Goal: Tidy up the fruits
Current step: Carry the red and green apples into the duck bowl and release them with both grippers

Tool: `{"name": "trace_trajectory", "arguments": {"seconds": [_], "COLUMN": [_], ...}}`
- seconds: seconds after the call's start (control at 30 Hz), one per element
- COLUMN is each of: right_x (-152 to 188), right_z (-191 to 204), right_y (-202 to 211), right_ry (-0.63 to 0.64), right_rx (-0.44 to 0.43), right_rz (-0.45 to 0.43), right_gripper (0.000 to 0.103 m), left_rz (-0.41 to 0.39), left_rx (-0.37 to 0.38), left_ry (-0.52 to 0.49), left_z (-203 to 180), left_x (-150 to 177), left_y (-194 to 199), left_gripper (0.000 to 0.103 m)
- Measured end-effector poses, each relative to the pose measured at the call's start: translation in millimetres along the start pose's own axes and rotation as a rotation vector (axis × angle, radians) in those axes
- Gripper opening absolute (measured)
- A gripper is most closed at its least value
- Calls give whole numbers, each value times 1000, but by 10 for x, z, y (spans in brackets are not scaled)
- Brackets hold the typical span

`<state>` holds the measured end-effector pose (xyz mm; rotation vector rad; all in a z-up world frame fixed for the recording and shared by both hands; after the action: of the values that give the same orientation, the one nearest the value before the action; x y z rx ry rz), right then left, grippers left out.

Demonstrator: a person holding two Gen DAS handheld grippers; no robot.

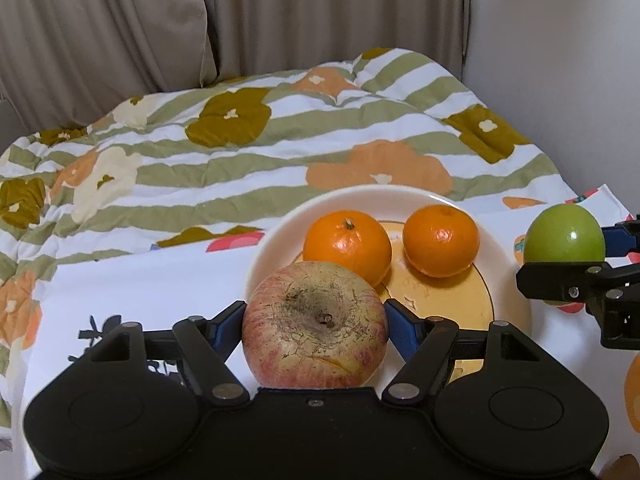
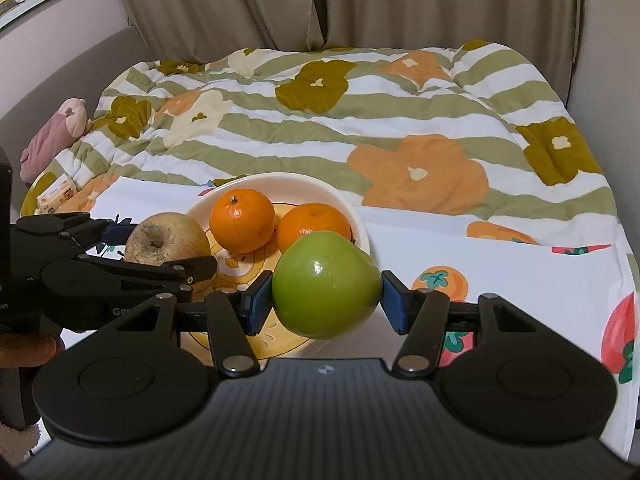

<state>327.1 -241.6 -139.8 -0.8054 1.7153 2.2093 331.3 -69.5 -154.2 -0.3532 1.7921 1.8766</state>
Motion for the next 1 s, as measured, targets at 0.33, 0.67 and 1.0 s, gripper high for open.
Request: {"name": "trace_trajectory", "arguments": {"seconds": [0.33, 0.67, 1.0], "right_x": [2, -25, -14], "right_z": [9, 79, 271], "right_y": [38, 48, -289], "right_ry": [9, 51, 174], "right_rx": [-4, -49, -80], "right_rz": [-4, -2, 37], "right_gripper": [71, 71, 71], "left_rz": [-79, -78, -57], "left_rx": [-13, -18, -21], "left_ry": [-30, -21, 28], "left_z": [-31, 35, 108], "left_x": [-29, 170, 368], "left_y": [181, 490, 616], "left_gripper": [99, 99, 99]}}
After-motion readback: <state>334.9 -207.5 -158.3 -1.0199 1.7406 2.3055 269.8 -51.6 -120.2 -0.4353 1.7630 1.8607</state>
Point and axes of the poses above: each gripper's, at about its wrist camera, not at the fingertips, and y roughly against the way its jaws point, z to its left, x to its underside, the point moved 2 cm from there along -y, roughly the way its jaws point, and after that the axes turned 8 degrees about z, right-handed, at the moved point
